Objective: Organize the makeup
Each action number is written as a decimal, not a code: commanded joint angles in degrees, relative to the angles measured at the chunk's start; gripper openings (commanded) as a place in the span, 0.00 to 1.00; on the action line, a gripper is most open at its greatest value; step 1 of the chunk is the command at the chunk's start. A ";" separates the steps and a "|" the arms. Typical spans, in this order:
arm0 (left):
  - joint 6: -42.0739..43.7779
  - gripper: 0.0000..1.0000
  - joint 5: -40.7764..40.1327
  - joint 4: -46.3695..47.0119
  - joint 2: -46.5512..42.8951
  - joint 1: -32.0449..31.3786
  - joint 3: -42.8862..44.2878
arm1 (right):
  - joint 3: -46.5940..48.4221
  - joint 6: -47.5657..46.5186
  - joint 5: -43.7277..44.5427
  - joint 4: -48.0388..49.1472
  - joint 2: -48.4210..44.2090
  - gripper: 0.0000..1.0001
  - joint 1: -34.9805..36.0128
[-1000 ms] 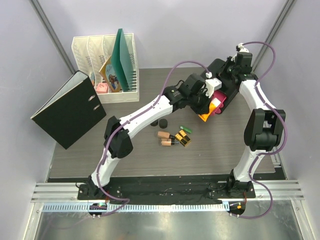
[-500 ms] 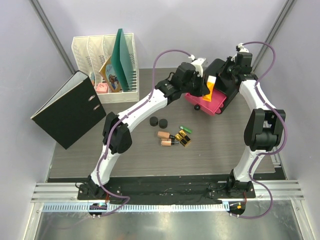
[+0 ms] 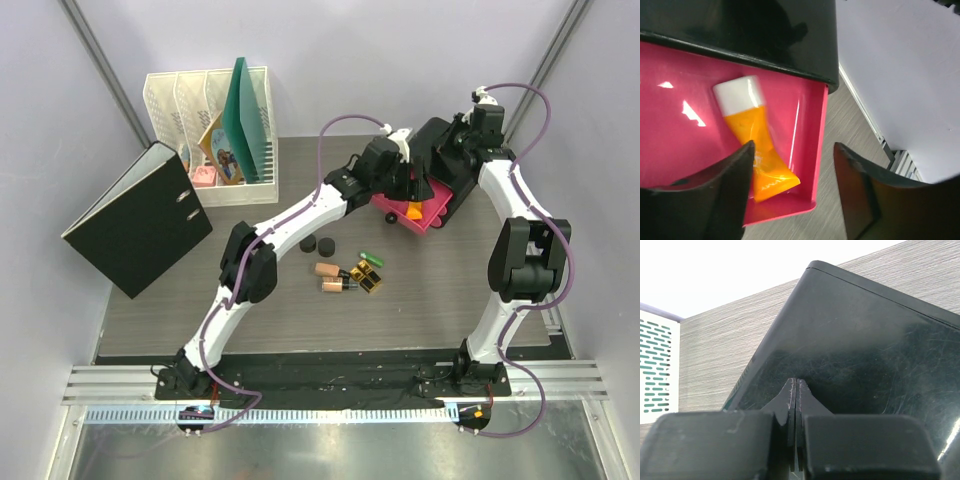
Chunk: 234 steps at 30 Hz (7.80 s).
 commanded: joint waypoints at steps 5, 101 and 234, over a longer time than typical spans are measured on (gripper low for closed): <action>5.85 0.77 -4.08 0.93 -8.44 0.15 0.27 | -5.05 -2.02 1.58 -18.94 6.01 0.01 0.68; 15.10 0.00 1.17 -5.16 -13.04 1.03 -5.46 | -6.02 -2.45 0.88 -19.47 6.97 0.01 0.77; 28.36 0.00 -10.25 0.13 -10.66 0.77 -6.43 | -6.45 -2.46 -0.97 -19.91 8.47 0.01 0.77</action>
